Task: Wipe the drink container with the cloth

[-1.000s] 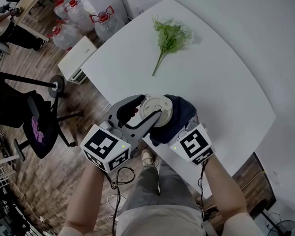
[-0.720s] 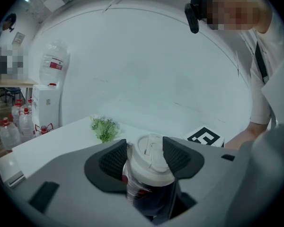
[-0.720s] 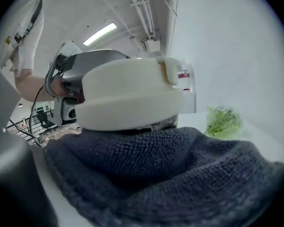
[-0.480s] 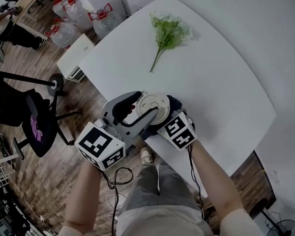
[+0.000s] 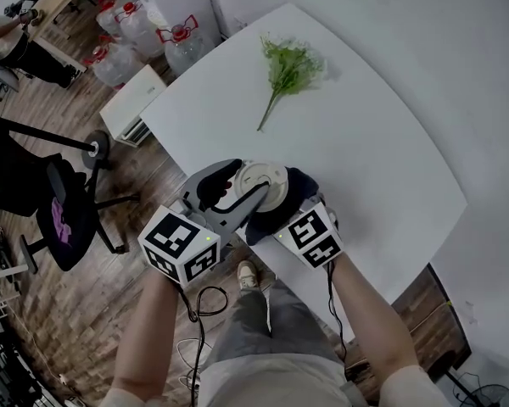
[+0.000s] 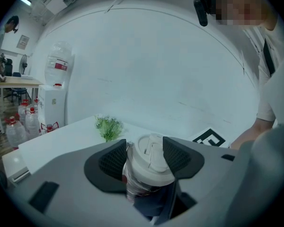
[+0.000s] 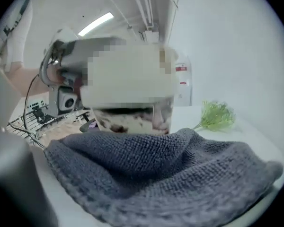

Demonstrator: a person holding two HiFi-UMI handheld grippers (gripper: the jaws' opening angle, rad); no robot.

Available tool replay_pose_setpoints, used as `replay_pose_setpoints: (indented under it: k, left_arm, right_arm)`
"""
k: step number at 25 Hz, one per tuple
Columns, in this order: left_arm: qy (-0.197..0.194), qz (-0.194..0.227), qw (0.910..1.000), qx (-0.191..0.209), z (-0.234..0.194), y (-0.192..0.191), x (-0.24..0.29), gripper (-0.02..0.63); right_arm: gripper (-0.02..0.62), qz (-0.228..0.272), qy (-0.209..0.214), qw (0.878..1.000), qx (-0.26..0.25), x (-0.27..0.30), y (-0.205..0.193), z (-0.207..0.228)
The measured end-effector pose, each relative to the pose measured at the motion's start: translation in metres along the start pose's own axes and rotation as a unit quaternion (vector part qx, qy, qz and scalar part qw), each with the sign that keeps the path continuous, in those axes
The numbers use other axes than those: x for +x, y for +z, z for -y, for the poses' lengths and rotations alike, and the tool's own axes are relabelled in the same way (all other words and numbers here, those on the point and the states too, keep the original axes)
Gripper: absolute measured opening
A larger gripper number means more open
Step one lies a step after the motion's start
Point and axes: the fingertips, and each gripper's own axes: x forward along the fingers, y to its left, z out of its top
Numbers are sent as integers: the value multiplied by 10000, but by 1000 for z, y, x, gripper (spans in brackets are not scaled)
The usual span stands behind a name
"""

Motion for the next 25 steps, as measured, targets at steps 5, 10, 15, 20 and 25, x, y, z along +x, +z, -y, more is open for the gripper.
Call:
replay_pose_setpoints:
  k: [5,10,15,20,25]
  left_arm:
    - [177,7,9998,-12,-3,1,-4,258]
    - [316,-165,9993,116,0,1,-7,285]
    - [230,-135,9993,278,14,12,-21,287]
    - [555,223,9982,88,13,37,-56,287]
    - [731,376,9960,355,18,61,-88,285]
  right_arm:
    - [376,422,-98,9990,-79,-33,30,-6]
    - [309,235,-339,9991,-91,-59,30,-6]
    - [239,277,-660,9974,-79,-88,37,-2]
    - [156,345,-912,9952,53,-120,52,-6]
    - [120,734,-1162,9904,173,-155,88,-9]
